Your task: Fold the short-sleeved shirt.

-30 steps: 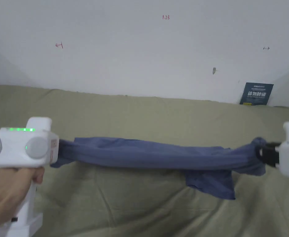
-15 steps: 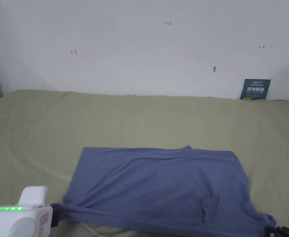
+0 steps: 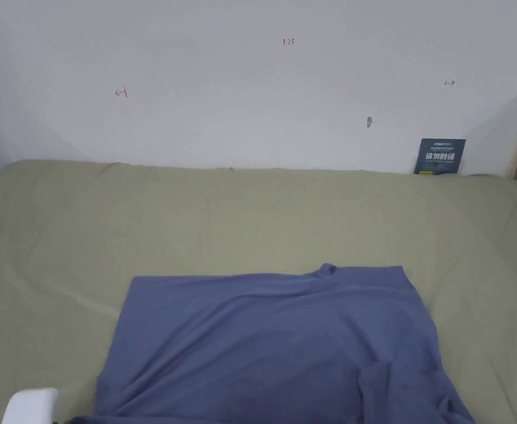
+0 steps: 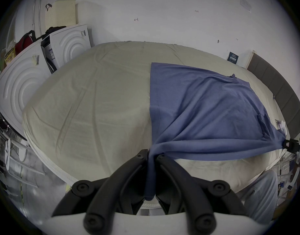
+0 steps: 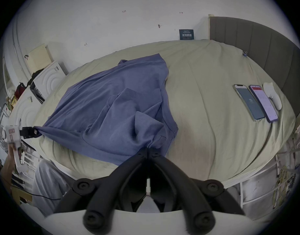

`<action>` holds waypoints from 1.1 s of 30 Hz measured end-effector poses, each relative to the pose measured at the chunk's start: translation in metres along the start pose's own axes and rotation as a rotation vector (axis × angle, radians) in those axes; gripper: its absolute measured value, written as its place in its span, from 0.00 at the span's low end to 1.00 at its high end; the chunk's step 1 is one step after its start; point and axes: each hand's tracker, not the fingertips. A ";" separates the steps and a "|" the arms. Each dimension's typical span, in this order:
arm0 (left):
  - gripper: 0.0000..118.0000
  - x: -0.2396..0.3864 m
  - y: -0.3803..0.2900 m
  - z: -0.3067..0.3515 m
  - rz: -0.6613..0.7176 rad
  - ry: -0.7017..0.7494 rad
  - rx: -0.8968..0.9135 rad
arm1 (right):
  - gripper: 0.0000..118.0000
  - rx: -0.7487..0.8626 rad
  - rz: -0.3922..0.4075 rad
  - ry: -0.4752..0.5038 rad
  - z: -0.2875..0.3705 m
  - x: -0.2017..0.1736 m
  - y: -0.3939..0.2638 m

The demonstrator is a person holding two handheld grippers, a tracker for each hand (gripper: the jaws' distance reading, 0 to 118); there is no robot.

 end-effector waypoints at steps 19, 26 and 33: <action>0.00 -0.021 -0.019 0.054 0.098 0.003 0.072 | 0.00 0.118 0.052 -0.058 0.029 -0.045 -0.004; 0.00 -0.054 -0.029 0.030 0.141 -0.061 0.014 | 0.00 0.127 0.015 -0.041 0.037 -0.039 -0.002; 0.97 -0.044 -0.020 0.008 0.206 -0.085 0.090 | 0.00 0.114 0.012 -0.053 0.042 -0.050 -0.007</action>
